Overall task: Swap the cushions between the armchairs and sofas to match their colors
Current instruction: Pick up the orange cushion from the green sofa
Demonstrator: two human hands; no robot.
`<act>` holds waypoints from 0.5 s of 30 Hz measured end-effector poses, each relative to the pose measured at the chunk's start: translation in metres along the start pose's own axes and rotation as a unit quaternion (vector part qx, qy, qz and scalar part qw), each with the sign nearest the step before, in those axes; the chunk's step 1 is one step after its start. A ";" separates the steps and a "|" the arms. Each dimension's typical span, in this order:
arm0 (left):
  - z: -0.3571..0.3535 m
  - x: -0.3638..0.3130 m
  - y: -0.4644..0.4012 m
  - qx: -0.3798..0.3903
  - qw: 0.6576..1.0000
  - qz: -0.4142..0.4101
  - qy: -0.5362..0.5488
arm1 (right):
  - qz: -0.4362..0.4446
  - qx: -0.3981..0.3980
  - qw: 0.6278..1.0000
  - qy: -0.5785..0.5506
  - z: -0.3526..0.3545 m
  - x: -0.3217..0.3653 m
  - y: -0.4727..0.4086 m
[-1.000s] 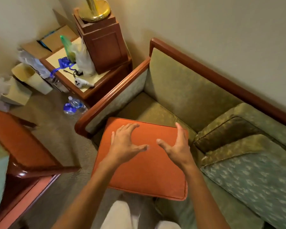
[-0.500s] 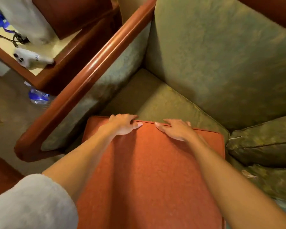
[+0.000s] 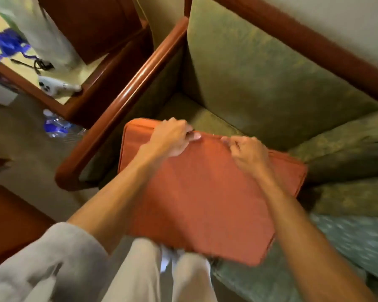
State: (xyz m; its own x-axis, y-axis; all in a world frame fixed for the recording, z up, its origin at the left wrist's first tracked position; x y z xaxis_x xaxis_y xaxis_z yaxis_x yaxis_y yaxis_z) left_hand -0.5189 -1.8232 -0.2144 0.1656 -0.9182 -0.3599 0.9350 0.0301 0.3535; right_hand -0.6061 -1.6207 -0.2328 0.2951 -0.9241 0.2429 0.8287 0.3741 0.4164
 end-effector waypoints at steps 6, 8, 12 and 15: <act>0.035 -0.079 0.116 -0.134 0.981 -0.140 0.021 | 0.064 -0.071 0.993 -0.073 0.046 -0.028 0.146; 0.031 -0.087 0.146 -0.104 0.989 -0.103 0.015 | 0.040 -0.042 0.995 -0.085 0.038 -0.029 0.183; 0.030 -0.082 0.189 0.017 0.997 -0.033 -0.063 | 0.032 0.005 0.998 -0.049 0.040 -0.015 0.218; 0.027 -0.075 0.208 0.041 0.996 -0.041 -0.071 | 0.015 0.046 0.997 0.054 0.042 0.001 0.232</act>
State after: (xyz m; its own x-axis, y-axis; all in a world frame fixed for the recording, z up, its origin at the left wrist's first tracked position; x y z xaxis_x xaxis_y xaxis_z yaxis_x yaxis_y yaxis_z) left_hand -0.3450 -1.7582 -0.0908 0.0384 -0.9633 -0.2658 0.9135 -0.0740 0.4001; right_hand -0.4337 -1.5312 -0.0994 0.3720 -0.9138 0.1632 0.7734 0.4023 0.4899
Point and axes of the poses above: each hand's wrist, its own y-axis away from the middle knuckle, its own z-axis out of the back of the hand, x = y × z, the point moved 1 cm from there along -y, towards the middle knuckle, and after that the axes turned 11 degrees about -z, right-handed, at the moved point
